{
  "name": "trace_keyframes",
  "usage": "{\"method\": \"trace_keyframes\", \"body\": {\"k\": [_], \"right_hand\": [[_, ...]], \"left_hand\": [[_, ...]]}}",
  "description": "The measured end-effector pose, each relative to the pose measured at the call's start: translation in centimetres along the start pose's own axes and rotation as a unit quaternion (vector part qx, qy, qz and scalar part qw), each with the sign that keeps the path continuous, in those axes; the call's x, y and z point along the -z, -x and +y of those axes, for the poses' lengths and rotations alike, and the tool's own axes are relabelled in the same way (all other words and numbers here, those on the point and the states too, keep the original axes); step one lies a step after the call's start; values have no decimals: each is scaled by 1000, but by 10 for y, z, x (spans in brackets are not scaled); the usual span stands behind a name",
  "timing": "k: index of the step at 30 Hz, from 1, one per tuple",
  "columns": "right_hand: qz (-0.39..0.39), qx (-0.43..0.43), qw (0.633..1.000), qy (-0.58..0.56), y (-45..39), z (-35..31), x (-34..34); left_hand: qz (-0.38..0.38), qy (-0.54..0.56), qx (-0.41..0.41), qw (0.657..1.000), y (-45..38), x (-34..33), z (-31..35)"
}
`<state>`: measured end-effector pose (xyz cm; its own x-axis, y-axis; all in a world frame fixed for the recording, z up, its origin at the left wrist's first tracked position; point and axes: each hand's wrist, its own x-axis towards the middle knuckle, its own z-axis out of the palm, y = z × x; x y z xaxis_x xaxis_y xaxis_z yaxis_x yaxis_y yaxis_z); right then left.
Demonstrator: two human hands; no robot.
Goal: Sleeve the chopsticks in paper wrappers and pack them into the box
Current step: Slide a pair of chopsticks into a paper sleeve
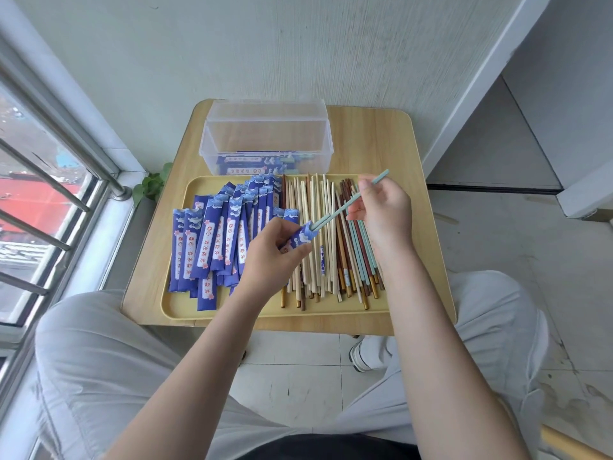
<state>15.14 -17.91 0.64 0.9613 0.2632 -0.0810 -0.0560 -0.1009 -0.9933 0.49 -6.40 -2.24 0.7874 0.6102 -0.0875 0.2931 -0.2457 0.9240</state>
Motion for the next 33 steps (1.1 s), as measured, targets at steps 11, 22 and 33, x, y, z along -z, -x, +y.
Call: {"method": "trace_keyframes", "body": {"k": [11,22,33], "right_hand": [[-96,88,979,159,24,13,-37],[-175,-133,971,-91,-24,-31,-56],[1,-93,994,-66,-128,-44,-111]], "left_hand": [[45,-5,-4,999,-10,-4,15],[52,-285,-193,937,-86,43,32],[136,-283,-15,949,-144,74,5]]}}
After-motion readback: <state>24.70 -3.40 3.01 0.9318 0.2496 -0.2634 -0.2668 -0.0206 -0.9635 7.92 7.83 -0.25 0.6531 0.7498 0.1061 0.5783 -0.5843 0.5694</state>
